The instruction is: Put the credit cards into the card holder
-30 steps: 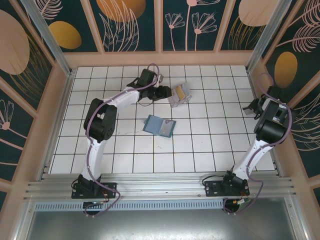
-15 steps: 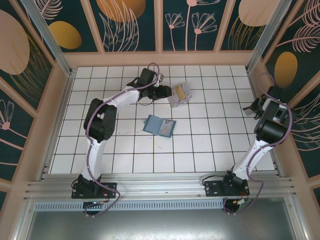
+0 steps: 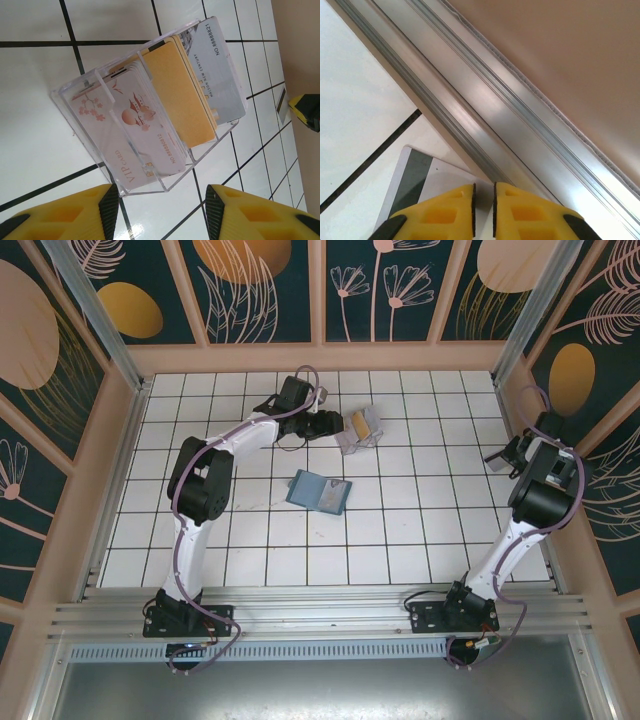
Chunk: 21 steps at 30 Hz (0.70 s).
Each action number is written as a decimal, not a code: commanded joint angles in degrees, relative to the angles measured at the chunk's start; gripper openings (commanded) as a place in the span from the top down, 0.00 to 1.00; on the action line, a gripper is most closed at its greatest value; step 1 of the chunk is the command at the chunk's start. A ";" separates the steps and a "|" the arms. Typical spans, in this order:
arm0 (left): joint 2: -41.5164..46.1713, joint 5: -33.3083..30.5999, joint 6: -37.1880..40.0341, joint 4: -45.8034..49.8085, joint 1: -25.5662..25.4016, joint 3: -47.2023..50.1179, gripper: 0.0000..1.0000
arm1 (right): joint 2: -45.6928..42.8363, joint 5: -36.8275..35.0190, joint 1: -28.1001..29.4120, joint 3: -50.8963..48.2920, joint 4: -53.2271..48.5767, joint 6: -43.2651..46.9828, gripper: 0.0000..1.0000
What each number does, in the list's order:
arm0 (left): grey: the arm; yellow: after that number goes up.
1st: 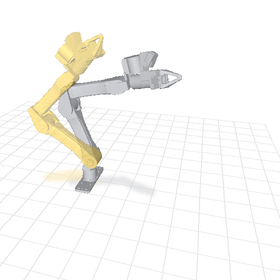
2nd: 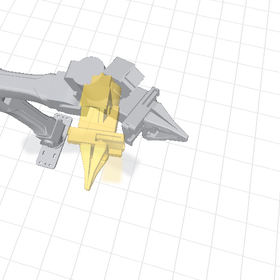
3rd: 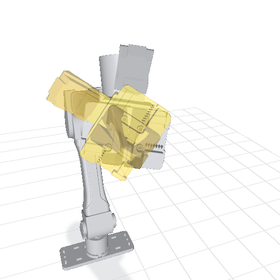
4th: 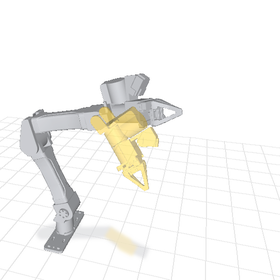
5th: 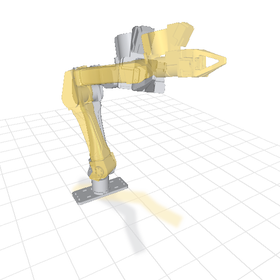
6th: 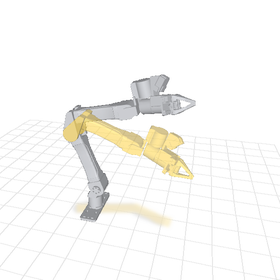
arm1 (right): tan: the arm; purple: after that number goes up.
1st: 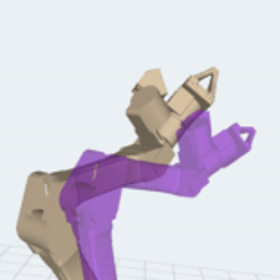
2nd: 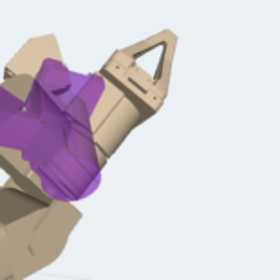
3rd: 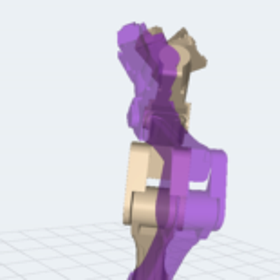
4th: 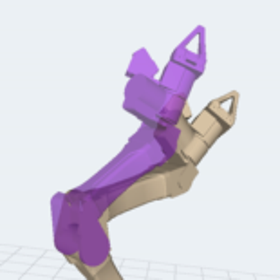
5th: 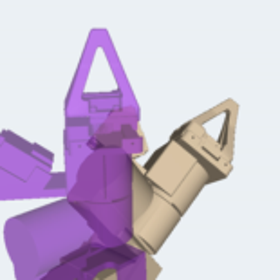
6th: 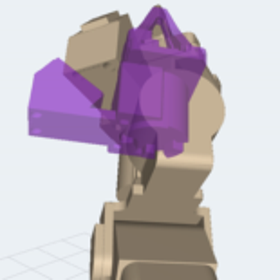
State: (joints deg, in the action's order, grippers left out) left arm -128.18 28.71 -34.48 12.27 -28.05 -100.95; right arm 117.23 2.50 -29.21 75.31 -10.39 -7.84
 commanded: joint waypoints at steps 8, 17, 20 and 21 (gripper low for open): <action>2.23 0.89 0.73 0.65 0.46 -1.71 0.48 | -5.37 -0.05 0.29 -3.01 -1.67 -0.28 0.89; 2.44 1.02 0.11 0.12 0.46 -1.38 0.48 | -7.27 1.73 3.98 -2.42 -3.13 1.99 0.54; 2.74 0.82 0.11 0.08 0.47 -1.14 0.48 | -4.27 1.63 5.64 1.94 -9.60 3.79 0.31; 2.76 0.81 0.21 0.12 0.46 -1.10 0.48 | -3.29 0.70 6.20 3.21 -11.80 4.28 0.27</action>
State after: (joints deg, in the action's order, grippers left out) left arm -128.18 28.71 -34.50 12.25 -28.05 -100.95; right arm 112.38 3.14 -24.51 74.70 -15.11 -5.85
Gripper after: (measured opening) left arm 0.516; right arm 0.709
